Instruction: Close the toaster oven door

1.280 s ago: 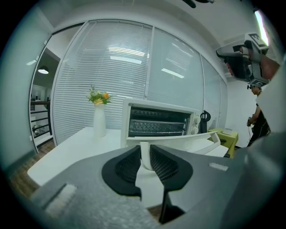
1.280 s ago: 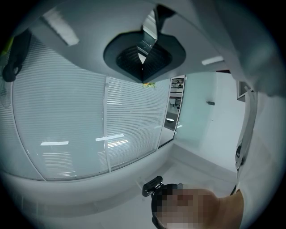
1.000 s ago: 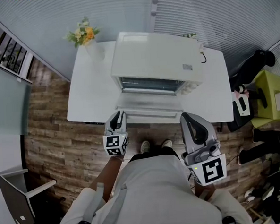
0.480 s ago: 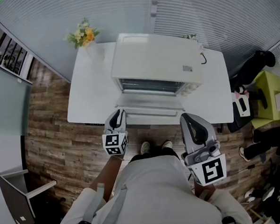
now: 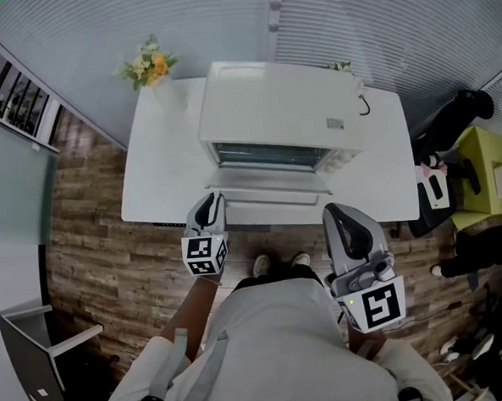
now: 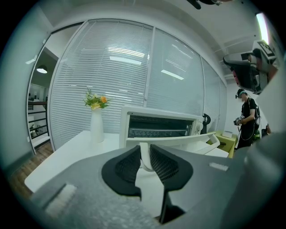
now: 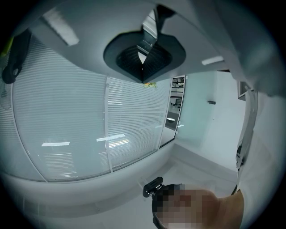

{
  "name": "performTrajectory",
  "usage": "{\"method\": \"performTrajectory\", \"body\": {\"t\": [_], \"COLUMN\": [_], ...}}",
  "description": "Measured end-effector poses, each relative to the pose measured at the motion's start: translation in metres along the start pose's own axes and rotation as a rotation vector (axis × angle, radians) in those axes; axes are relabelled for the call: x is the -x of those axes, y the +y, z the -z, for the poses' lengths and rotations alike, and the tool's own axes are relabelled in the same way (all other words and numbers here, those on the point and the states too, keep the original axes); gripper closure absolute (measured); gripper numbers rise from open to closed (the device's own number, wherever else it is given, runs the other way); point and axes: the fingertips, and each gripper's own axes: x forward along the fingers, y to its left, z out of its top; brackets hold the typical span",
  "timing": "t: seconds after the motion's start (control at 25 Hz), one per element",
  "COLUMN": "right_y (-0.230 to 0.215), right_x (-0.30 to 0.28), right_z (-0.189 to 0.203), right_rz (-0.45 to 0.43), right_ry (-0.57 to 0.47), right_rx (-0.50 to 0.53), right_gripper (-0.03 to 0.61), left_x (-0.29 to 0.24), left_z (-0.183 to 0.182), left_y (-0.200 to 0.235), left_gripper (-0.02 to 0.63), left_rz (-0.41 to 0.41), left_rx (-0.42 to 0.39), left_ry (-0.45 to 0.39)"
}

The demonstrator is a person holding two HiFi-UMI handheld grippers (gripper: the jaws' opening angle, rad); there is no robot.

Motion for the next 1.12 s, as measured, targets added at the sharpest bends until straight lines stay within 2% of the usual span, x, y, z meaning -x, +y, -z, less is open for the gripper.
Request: {"method": "performTrajectory", "body": {"t": [1.12], "right_y": [-0.012], "right_x": [-0.003], "right_z": [0.001], "right_rz": [0.018], "right_ry": [-0.002], "right_rx": [0.002], "right_gripper": [0.574], "left_x": [-0.027], "left_z": [-0.036], "left_y": [0.005], "left_gripper": [0.531], "left_rz": [0.021], "left_rx": [-0.009], "left_ry": [-0.011]}}
